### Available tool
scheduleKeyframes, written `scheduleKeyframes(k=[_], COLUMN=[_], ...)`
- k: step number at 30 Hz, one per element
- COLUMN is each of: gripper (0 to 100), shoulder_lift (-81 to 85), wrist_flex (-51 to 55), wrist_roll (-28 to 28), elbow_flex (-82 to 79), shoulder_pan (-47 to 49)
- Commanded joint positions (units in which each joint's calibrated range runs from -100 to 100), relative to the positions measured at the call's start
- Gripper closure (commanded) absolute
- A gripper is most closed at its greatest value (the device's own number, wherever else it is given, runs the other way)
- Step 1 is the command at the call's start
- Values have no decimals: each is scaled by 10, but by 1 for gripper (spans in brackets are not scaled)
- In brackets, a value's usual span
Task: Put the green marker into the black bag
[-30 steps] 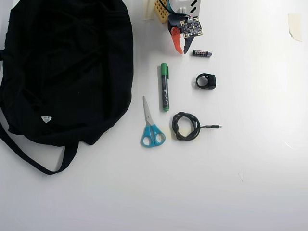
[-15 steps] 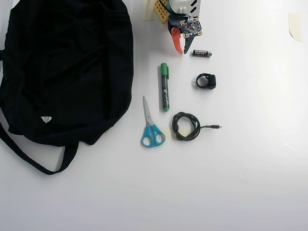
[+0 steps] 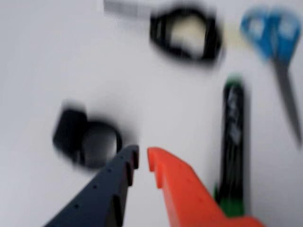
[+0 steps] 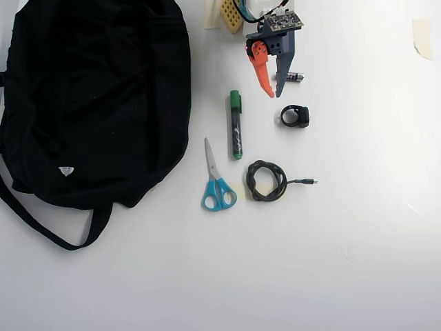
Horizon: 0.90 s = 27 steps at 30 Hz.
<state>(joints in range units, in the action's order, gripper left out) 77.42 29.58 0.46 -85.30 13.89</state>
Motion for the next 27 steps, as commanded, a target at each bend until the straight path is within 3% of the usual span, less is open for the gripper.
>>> scheduleKeyframes(k=[1, 8, 27], gripper=[98, 98, 98], shoulder_lift=[-90, -240, -578], wrist_flex=[-119, -199, -204], wrist_roll=[-1, 4, 2], elbow_flex=[75, 186, 654], shoulder_pan=[-2, -6, -88])
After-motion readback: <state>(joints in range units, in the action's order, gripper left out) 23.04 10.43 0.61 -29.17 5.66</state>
